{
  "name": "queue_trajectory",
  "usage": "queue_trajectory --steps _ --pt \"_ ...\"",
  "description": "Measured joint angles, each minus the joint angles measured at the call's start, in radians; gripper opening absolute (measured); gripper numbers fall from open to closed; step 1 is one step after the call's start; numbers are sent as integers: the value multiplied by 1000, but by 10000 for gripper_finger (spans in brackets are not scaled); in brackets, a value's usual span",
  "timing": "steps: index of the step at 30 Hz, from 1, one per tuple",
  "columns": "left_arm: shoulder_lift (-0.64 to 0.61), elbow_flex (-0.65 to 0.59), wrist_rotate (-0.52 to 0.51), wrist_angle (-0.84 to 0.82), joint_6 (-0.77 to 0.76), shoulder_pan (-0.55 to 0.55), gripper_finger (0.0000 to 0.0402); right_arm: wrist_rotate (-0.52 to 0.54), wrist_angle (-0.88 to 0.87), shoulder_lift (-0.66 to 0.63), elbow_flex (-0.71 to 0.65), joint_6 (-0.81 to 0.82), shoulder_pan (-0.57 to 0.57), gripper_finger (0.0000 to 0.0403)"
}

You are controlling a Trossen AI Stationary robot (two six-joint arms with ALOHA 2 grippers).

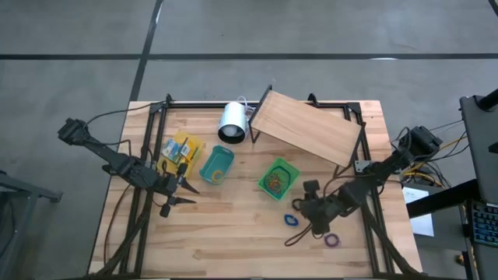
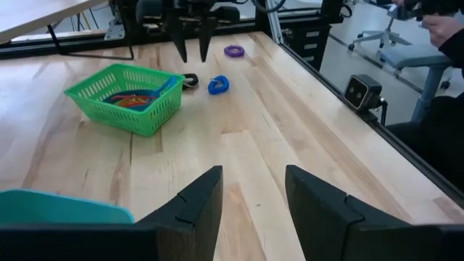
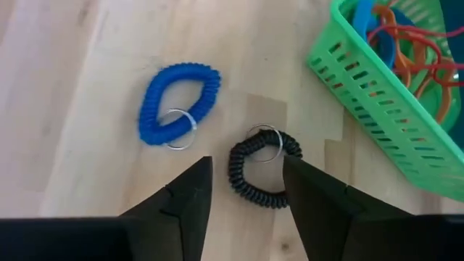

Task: Pick & Place Office Desk Supplies
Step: Put the black spring keychain into the blue bin

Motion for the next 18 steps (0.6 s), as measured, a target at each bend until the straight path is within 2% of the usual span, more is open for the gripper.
queue_trajectory --steps 15,18 --pt "0 0 0 -2 0 0 152 -3 249 0 -162 -1 -16 159" --pt "0 0 0 -2 0 0 152 -7 278 0 -190 42 -16 154"
